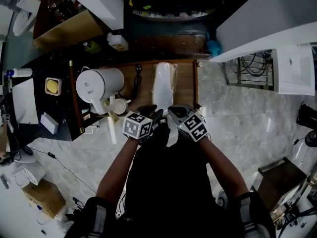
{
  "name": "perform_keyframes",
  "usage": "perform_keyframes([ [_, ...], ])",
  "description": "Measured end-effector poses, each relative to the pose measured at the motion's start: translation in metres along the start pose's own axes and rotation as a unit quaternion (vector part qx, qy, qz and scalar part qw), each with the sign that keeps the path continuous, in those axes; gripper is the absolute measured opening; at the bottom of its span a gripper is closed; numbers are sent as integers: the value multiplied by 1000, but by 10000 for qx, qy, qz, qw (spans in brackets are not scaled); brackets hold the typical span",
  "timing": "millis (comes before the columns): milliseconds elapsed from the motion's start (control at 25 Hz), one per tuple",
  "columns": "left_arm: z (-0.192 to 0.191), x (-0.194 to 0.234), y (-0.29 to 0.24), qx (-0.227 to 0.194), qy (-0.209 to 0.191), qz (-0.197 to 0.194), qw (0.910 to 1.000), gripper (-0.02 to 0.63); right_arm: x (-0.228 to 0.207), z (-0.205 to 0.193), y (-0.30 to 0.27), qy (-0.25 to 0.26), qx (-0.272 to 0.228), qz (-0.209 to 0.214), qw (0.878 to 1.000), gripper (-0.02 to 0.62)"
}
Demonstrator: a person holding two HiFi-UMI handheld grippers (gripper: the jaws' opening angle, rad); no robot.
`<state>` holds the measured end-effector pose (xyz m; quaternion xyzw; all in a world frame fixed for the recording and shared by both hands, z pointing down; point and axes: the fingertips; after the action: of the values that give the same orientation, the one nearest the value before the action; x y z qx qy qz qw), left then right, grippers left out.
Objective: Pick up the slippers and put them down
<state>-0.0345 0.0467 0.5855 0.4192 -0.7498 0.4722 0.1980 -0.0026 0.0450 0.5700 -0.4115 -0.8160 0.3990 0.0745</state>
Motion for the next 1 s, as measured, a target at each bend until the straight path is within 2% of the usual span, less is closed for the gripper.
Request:
perform_keyframes([
  [120, 11, -14, 10, -308, -111, -58, 9994, 58, 5, 10, 7, 147, -47, -7, 9999, 8],
  [240, 24, -30, 21, -679, -206, -132, 9974, 21, 9, 19, 15, 248, -122, -9, 9996, 8],
  [520, 35, -59, 46, -1045, -539, -210, 9928, 12, 26, 39, 35, 302, -368, -18, 9989, 8],
  [880, 36, -86, 85, -1530, -677, -192, 9857, 12, 56, 60, 68, 477, -735, 19, 9962, 8],
  [1000, 39, -97, 96, -1607, -842, -273, 9830, 12, 63, 66, 79, 490, -911, 8, 9946, 8],
])
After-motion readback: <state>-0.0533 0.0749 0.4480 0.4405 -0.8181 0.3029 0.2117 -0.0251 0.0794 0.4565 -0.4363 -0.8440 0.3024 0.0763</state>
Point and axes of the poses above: the fingertips, and each gripper's own axes: y backward along the fingers, x to its left, z out of its top, and after that the axes turned 13 degrees about -z, right-handed
